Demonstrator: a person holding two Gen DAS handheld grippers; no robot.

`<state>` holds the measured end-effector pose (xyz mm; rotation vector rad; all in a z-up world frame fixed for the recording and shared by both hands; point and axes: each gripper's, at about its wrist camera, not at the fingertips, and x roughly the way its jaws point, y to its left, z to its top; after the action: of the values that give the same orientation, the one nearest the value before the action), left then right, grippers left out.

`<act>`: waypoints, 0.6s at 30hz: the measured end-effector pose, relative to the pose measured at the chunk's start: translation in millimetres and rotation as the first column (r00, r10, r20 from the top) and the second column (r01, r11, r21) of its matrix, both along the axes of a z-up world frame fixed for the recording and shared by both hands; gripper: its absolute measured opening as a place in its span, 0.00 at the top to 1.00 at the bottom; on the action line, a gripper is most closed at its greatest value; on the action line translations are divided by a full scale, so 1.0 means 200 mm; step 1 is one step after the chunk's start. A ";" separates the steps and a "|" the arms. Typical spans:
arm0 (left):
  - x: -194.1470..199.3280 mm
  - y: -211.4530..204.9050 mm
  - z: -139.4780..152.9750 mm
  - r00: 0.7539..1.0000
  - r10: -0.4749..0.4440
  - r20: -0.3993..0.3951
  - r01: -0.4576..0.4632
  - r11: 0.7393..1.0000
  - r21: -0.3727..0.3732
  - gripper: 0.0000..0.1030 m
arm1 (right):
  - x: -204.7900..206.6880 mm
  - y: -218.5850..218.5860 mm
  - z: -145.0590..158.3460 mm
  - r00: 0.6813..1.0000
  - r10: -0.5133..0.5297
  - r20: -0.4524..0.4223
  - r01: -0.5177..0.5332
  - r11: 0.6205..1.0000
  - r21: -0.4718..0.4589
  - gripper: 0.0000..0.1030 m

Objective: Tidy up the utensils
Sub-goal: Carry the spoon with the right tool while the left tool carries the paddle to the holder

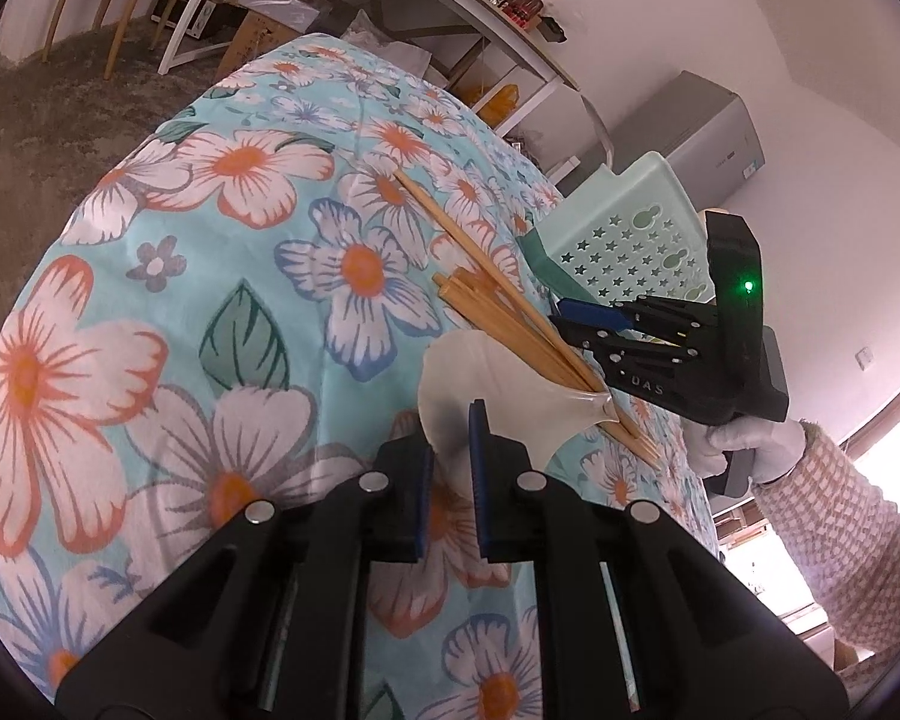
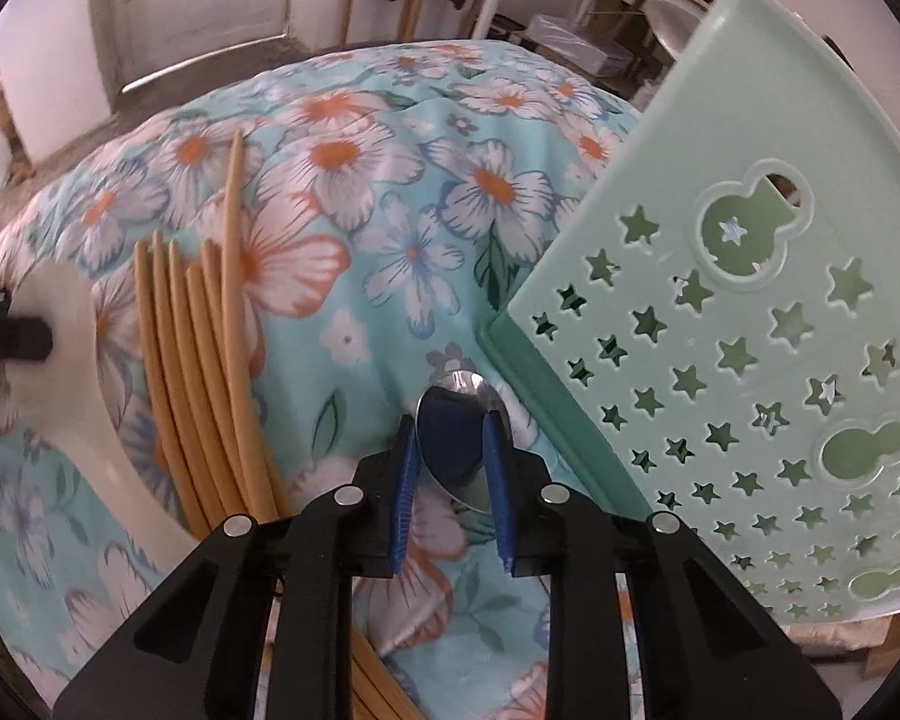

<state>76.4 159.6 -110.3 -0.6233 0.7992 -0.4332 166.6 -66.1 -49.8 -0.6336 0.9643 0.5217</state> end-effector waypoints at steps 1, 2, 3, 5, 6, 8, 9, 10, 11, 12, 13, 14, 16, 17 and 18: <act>0.00 0.00 0.00 1.000 -0.002 -0.001 0.002 1.000 -0.003 0.90 | 0.01 0.01 -0.01 1.000 -0.021 0.017 0.020 1.000 0.005 0.79; 0.00 0.00 0.00 1.000 -0.003 -0.002 0.003 1.000 -0.005 0.90 | 0.01 0.02 -0.02 0.999 -0.033 0.034 0.032 0.999 0.006 0.84; 0.01 0.01 0.00 1.000 -0.004 -0.003 0.004 1.000 -0.007 0.90 | 0.01 0.04 -0.03 0.998 -0.042 0.051 0.042 0.999 0.005 0.86; 0.01 0.01 -0.01 1.000 -0.005 -0.003 0.005 1.000 -0.016 0.90 | 0.00 0.08 -0.04 0.993 -0.064 0.100 0.065 0.998 -0.014 0.92; 0.01 0.01 -0.01 1.000 -0.005 -0.004 0.005 1.000 -0.019 0.90 | -0.01 0.09 -0.04 0.991 -0.073 0.116 0.076 0.997 -0.019 0.93; 0.01 0.02 -0.01 1.000 -0.007 -0.004 0.007 1.000 -0.022 0.90 | -0.02 0.07 -0.02 0.986 -0.096 0.134 0.098 0.995 -0.011 0.95; 0.01 0.02 -0.01 1.000 -0.009 -0.004 0.009 1.000 -0.025 0.90 | -0.02 0.06 0.00 0.984 -0.112 0.136 0.114 0.993 -0.005 0.96; 0.01 0.02 -0.02 1.000 -0.010 -0.003 0.010 1.000 -0.027 0.90 | -0.04 0.02 0.02 0.982 -0.126 0.139 0.127 0.992 0.000 0.96; 0.02 0.02 -0.02 1.000 -0.011 -0.004 0.011 1.000 -0.029 0.90 | -0.03 -0.01 0.03 0.979 -0.153 0.131 0.154 0.988 0.007 0.96; 0.02 0.02 -0.02 1.000 -0.011 -0.006 0.011 0.999 -0.032 0.90 | -0.03 -0.03 0.04 0.977 -0.172 0.130 0.172 0.985 0.009 0.96; 0.02 0.03 -0.02 1.000 -0.013 -0.008 0.012 0.999 -0.035 0.90 | -0.03 -0.06 0.05 0.974 -0.183 0.130 0.184 0.983 0.008 0.96; 0.03 0.03 -0.02 1.000 -0.015 -0.009 0.015 0.999 -0.036 0.90 | -0.02 -0.08 0.05 0.972 -0.197 0.128 0.199 0.980 0.001 0.96; 0.04 0.03 -0.03 1.000 -0.018 -0.013 0.017 0.999 -0.037 0.90 | 0.01 -0.10 0.03 0.967 -0.222 0.125 0.224 0.975 -0.003 0.96; 0.04 0.03 -0.03 1.000 -0.019 -0.014 0.018 0.999 -0.036 0.90 | 0.01 -0.11 0.03 0.965 -0.233 0.118 0.234 0.972 0.000 0.95; 0.05 0.03 -0.02 1.000 -0.019 -0.016 0.018 0.999 -0.036 0.90 | 0.02 -0.11 0.02 0.965 -0.235 0.120 0.236 0.972 0.004 0.95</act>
<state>85.6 165.1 -115.2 -0.6534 0.8147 -0.4606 169.7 -89.1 -45.6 -0.5441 0.9148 0.2643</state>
